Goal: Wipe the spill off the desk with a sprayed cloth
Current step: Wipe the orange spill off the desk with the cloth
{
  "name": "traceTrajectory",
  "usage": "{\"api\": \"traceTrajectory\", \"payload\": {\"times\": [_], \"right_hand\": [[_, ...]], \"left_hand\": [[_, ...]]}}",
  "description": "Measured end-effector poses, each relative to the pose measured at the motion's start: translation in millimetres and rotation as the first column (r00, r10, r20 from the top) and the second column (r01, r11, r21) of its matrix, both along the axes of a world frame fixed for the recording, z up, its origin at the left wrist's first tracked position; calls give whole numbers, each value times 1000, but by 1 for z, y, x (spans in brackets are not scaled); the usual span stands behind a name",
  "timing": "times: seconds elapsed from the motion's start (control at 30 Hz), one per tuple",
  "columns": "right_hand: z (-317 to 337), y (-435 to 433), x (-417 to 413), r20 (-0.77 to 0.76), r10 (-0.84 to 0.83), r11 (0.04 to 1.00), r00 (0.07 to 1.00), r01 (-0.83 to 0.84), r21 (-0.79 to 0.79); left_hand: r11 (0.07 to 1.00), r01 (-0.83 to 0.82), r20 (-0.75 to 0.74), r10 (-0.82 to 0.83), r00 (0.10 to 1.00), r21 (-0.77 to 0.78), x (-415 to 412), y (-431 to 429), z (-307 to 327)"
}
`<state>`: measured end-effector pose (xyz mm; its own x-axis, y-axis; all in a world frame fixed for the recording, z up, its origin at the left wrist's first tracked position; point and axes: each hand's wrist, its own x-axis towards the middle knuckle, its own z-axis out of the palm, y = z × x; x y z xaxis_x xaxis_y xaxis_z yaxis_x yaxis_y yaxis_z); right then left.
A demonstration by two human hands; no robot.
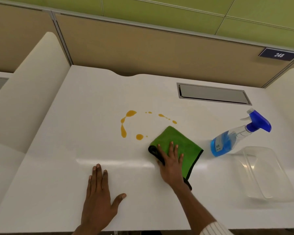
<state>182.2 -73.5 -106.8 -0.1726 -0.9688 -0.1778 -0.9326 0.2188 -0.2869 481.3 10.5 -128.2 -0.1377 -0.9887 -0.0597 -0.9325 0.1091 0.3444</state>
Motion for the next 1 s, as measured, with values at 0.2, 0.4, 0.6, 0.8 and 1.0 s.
{"api": "traceTrajectory", "payload": {"times": [0.2,0.4,0.6,0.8,1.0], "right_hand": [[-3,18,-24,7,-109,994,994,109,-31],[6,-80,-54,29,-208,977,978,206,57],[2,-72,-27,-32,95,995,995,-95,-1],[-3,-1,-32,40,162,986,986,-161,-39],[6,-67,-59,82,-9,1000,997,8,16]], "left_hand": [[1000,4,16,-4,1000,-8,0,-2,-4],[1000,-10,18,10,1000,-6,-1,-3,-6],[1000,-19,24,20,1000,-11,-1,-2,-7],[1000,-17,10,18,1000,-9,0,-1,-8],[1000,-11,-20,11,1000,-2,0,1,-2]]}}
